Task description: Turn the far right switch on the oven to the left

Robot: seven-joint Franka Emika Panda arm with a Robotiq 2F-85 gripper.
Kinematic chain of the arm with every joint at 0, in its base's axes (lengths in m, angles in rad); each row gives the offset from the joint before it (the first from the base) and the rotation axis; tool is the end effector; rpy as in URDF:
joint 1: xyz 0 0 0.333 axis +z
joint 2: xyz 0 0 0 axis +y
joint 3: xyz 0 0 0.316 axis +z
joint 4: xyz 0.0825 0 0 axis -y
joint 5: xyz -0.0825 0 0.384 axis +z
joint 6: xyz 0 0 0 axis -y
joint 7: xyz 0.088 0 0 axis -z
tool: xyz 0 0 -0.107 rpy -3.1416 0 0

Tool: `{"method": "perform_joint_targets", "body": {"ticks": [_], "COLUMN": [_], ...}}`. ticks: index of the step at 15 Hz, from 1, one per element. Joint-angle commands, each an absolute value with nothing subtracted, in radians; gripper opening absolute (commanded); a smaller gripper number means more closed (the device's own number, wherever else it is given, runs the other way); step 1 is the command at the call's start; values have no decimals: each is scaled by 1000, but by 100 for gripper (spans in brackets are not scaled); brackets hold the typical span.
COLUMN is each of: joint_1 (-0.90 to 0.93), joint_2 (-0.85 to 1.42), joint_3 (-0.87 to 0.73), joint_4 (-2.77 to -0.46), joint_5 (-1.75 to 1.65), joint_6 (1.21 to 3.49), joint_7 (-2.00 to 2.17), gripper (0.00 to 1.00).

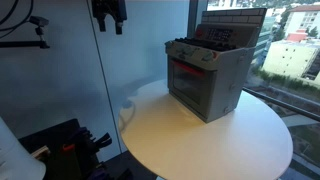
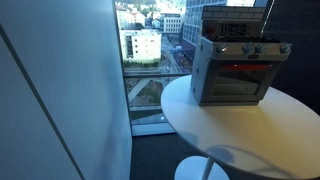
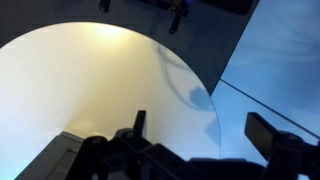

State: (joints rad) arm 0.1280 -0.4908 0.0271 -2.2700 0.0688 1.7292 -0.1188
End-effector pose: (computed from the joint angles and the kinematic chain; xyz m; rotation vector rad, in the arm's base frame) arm 0.3932 0.0693 0.5406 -3.0609 -0.3968 0.0787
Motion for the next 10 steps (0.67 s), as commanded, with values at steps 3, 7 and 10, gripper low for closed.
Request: {"method": "perform_joint_targets", "body": {"ticks": [3,7,10], "joint_1": [118,116,109], "joint_2": [-491,-486,-472], "joint_3": [35,36,37], "joint_4": [-2266,-2259,-2234], "joint_5": [72,70,58], "joint_6": [1726,1726,1729], "joint_7": [-122,-120,-114], "gripper": [100,100,100]}}
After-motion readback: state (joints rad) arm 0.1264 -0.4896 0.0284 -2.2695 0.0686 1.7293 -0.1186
